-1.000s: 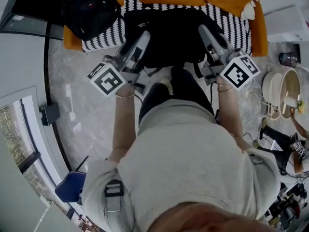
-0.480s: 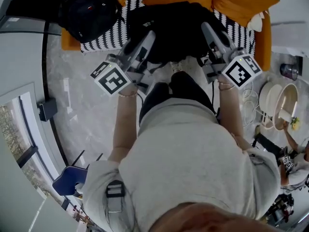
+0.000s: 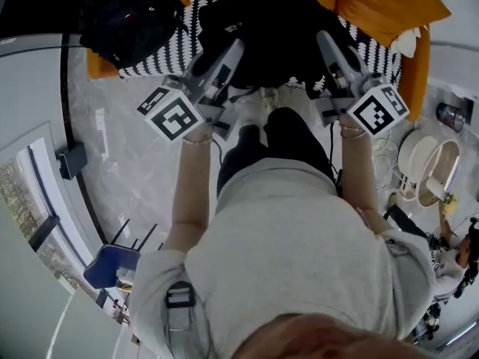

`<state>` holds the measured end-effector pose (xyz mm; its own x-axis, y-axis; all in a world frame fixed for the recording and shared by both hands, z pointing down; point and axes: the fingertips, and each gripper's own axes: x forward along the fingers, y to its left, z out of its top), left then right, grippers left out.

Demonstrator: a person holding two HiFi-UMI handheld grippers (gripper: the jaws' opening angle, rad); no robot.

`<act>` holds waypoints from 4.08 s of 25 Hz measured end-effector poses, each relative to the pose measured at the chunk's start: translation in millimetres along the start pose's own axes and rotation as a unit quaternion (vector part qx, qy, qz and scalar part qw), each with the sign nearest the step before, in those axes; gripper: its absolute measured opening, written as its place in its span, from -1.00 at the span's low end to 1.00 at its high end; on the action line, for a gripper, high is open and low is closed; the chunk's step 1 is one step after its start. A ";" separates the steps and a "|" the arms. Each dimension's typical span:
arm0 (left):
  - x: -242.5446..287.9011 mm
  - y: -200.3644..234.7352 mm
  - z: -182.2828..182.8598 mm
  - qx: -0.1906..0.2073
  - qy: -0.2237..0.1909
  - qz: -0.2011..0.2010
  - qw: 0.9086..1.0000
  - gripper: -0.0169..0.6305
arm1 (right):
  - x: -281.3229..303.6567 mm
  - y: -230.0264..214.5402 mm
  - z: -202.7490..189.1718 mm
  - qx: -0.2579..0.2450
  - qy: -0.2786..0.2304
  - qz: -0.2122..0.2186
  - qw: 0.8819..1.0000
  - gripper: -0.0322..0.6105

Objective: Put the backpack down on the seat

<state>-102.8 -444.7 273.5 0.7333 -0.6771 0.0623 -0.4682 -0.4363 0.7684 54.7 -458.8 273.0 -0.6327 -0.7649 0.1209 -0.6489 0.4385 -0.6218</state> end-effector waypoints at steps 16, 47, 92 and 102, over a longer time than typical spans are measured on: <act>85.4 100.8 -37.9 -0.034 0.056 0.065 0.996 -0.72 | 50.1 -120.5 -36.1 0.052 0.053 -0.011 0.997 -0.87; 160.7 268.5 -197.5 -0.091 0.088 0.181 0.975 -0.74 | 62.0 -310.7 -156.5 0.107 0.083 -0.068 0.988 -0.87; 137.9 341.3 -284.3 -0.128 0.153 0.292 0.935 -0.05 | 39.5 -377.1 -223.7 0.096 0.169 -0.178 0.965 -0.46; 113.3 331.2 -292.8 -0.121 0.166 0.313 0.927 0.07 | 7.0 -372.3 -228.9 0.121 0.164 -0.223 0.953 -0.23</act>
<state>-30.4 -492.4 721.5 0.4860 -0.5153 0.7059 -0.7578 0.1539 0.6341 195.1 -519.3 682.5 -0.4410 -0.6438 0.6254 -0.7930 -0.0469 -0.6075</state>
